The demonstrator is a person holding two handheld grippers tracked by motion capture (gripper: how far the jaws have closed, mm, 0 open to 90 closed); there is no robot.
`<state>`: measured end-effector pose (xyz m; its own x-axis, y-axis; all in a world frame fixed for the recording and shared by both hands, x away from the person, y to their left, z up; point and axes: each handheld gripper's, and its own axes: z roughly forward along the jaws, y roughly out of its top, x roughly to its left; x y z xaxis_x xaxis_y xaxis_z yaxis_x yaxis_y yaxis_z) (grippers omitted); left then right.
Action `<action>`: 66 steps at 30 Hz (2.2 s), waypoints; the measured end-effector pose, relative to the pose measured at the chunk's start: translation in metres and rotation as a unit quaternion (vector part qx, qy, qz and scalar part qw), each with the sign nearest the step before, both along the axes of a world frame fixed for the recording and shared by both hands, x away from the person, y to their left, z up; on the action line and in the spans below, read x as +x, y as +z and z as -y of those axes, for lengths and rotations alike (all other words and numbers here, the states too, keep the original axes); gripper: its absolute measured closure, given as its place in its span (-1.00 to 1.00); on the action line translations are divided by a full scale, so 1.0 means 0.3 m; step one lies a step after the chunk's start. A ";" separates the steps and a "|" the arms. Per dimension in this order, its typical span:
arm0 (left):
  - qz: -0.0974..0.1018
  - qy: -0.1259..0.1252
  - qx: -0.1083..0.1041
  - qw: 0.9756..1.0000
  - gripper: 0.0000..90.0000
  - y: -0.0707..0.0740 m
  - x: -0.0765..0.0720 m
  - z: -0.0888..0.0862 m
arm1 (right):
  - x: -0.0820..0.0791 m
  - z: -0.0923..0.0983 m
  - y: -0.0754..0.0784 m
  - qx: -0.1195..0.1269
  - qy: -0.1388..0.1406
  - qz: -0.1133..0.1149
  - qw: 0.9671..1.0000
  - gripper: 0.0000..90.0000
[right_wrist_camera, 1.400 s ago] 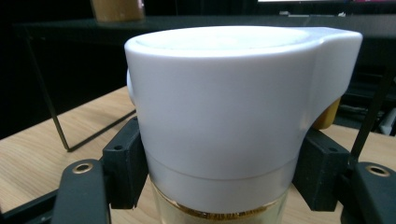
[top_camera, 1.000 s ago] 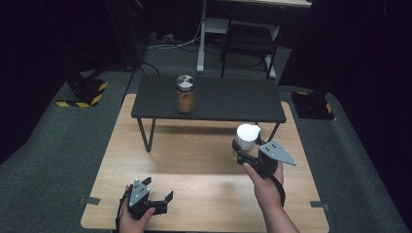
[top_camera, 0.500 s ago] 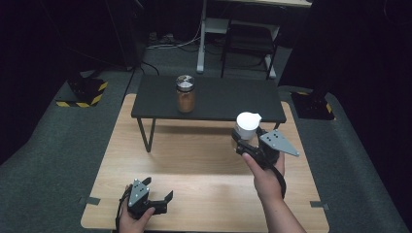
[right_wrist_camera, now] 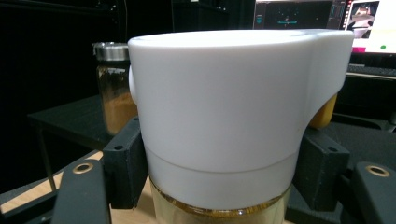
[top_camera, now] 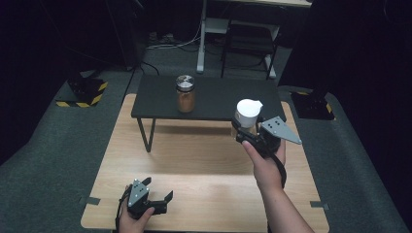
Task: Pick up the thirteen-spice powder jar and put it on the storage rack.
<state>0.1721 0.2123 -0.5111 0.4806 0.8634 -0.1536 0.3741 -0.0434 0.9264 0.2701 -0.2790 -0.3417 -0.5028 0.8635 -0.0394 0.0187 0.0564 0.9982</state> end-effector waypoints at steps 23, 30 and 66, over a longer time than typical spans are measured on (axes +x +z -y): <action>-0.004 0.000 -0.010 1.000 -0.99 -0.003 0.004 -0.010 | 0.158 -0.056 0.086 0.006 -0.037 -0.014 0.999 -0.33; -0.004 -0.004 -0.009 1.000 -0.99 -0.002 0.007 -0.013 | 0.220 -0.072 0.091 -0.001 -0.045 -0.019 0.999 -0.33; -0.003 -0.006 -0.011 1.000 -0.99 -0.005 0.005 -0.019 | 0.308 -0.092 0.059 0.001 -0.054 -0.024 0.998 -0.33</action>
